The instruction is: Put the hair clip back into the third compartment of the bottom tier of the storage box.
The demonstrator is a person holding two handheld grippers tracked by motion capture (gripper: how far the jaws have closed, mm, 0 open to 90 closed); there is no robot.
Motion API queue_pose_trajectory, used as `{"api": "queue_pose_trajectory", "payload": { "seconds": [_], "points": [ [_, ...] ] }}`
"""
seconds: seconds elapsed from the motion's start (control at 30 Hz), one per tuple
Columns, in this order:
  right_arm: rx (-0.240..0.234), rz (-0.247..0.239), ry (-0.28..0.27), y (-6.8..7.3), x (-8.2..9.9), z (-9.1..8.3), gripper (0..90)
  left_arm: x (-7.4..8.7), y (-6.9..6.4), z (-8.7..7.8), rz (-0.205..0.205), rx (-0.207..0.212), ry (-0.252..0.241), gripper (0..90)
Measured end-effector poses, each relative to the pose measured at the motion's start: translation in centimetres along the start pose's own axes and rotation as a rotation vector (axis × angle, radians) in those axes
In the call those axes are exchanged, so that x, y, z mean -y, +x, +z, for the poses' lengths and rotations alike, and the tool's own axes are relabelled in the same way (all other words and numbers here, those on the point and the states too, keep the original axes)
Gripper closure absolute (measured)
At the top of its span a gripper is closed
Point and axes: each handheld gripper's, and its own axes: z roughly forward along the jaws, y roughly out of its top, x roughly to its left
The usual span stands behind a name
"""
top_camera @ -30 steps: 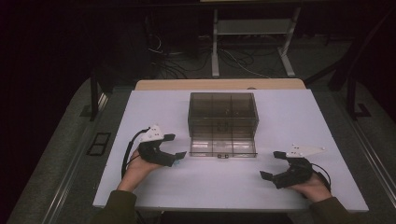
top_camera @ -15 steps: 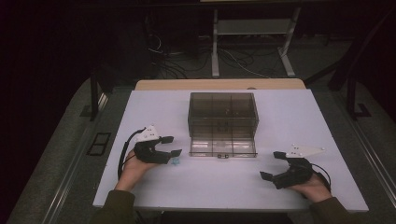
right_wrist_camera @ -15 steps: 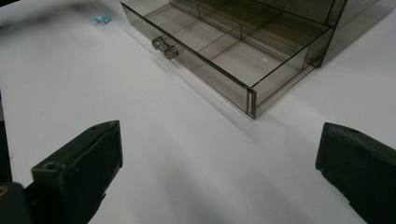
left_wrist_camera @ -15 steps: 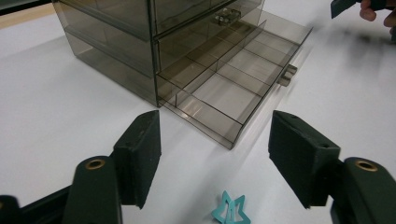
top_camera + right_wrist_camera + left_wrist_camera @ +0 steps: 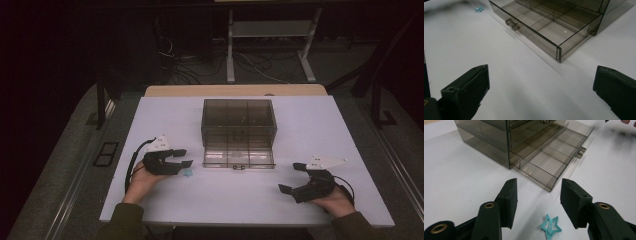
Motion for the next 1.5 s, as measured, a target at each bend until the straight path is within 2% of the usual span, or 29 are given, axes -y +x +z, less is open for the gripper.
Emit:
{"api": "queue_pose_trajectory", "payload": {
  "seconds": [0.4,0.8,1.43,1.5],
  "points": [
    [0.003,-0.003,0.003,0.1,0.0,0.0,0.1,0.4,0.2,0.3,-0.001,0.043,0.042,59.5],
    [0.000,-0.004,0.009,0.1,0.0,0.0,0.1,0.9,0.2,0.8,0.004,0.068,0.108,64.1],
    [0.000,-0.005,0.012,0.0,0.0,0.0,0.1,1.3,-0.5,1.7,0.053,0.070,0.198,70.4],
    [0.001,-0.005,0.011,0.0,0.0,0.0,0.1,1.3,-0.6,1.7,0.071,0.065,0.206,70.9]
  ]
}}
